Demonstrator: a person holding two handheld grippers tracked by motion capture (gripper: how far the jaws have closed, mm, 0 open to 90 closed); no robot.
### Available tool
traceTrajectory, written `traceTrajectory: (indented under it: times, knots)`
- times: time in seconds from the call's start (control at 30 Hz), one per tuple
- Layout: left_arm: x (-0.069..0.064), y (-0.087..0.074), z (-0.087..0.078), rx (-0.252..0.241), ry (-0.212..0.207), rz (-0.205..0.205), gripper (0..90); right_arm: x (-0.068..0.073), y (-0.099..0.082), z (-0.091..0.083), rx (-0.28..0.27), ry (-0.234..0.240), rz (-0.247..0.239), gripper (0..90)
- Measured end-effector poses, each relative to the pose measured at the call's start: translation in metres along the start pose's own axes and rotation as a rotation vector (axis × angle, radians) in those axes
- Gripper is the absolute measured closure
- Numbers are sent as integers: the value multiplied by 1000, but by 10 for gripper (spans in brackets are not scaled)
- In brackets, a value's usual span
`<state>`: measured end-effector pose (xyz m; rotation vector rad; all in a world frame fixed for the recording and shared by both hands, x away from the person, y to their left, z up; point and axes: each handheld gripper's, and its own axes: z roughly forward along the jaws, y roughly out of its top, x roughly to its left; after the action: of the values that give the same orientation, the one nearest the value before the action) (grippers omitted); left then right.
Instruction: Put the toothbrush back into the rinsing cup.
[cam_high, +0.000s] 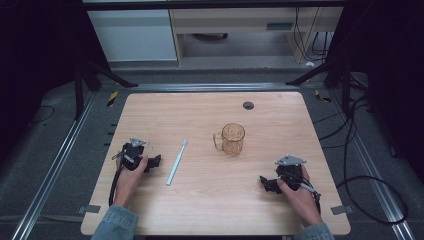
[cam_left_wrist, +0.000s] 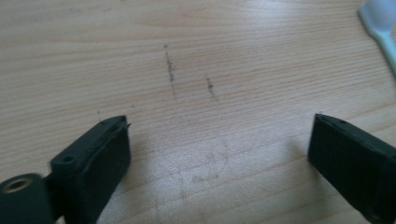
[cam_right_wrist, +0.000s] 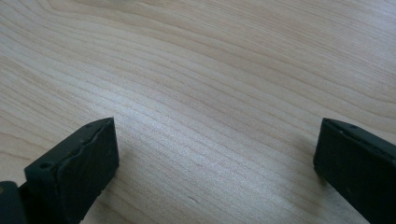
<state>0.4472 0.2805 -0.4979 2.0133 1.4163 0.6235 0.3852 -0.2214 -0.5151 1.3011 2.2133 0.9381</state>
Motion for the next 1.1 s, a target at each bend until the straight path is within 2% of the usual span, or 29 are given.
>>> traceTrajectory:
  times: [0.03, 0.07, 0.1, 0.13, 0.2, 0.27, 0.3, 0.33, 0.37, 0.4, 0.43, 0.47, 0.57, 0.63, 0.73, 0.87, 1.03, 1.1]
  knots:
    - [0, 0, 0, 0, 0, 0, 52, 0, 0, 0, 0, 0, -1, 4]
    - [-4, 5, -8, 30, 7, 30, 52, 0, 0, 0, -1, 0, -2, 4]
    - [-4, 5, -8, 30, 7, 30, 52, 0, 0, 0, -1, 0, -2, 4]
    - [-10, 11, -16, 73, -2, 52, 52, 0, 0, 0, 0, 0, -1, 4]
    - [-15, 16, -23, 103, -7, 69, 52, 0, 0, 0, 0, 0, -1, 4]
    - [-21, 23, -29, 136, -13, 106, 52, 0, 0, 0, -1, 0, -1, 4]
    - [-21, 23, -29, 136, -13, 106, 56, 0, 0, 0, -1, 0, -1, 4]
    - [-24, 26, -31, 157, -18, 120, 56, 0, 0, 0, -1, 0, 0, 4]
    - [-28, 33, -35, 191, -20, 150, 58, 0, 0, 0, 0, -1, -2, 4]
    - [-30, 36, -36, 205, -19, 168, 60, 0, 0, 0, 0, -1, -2, 4]
    - [-30, 36, -36, 205, -19, 168, 61, 0, 0, 0, 0, -1, -2, 4]
    - [-33, 42, -38, 229, -29, 186, 63, 0, 0, 0, -1, -1, 0, 4]
    - [-36, 49, -39, 257, -61, 168, 65, 0, 1, 1, -2, -5, 9, 4]
    - [-39, 53, -38, 277, -73, 179, 66, 0, 1, 1, -2, -6, 12, 4]
    - [-45, 56, -34, 306, -73, 205, 70, 0, 1, 1, -2, -6, 11, 4]
    - [-49, 60, -29, 330, -82, 203, 92, 0, 1, 1, -4, -15, 6, 4]
    - [-55, 66, -20, 381, -88, 224, 136, 0, 1, 2, -5, -16, 8, 4]
    - [-59, 72, -17, 395, -108, 213, 155, 0, 1, 2, -4, -18, 6, 4]
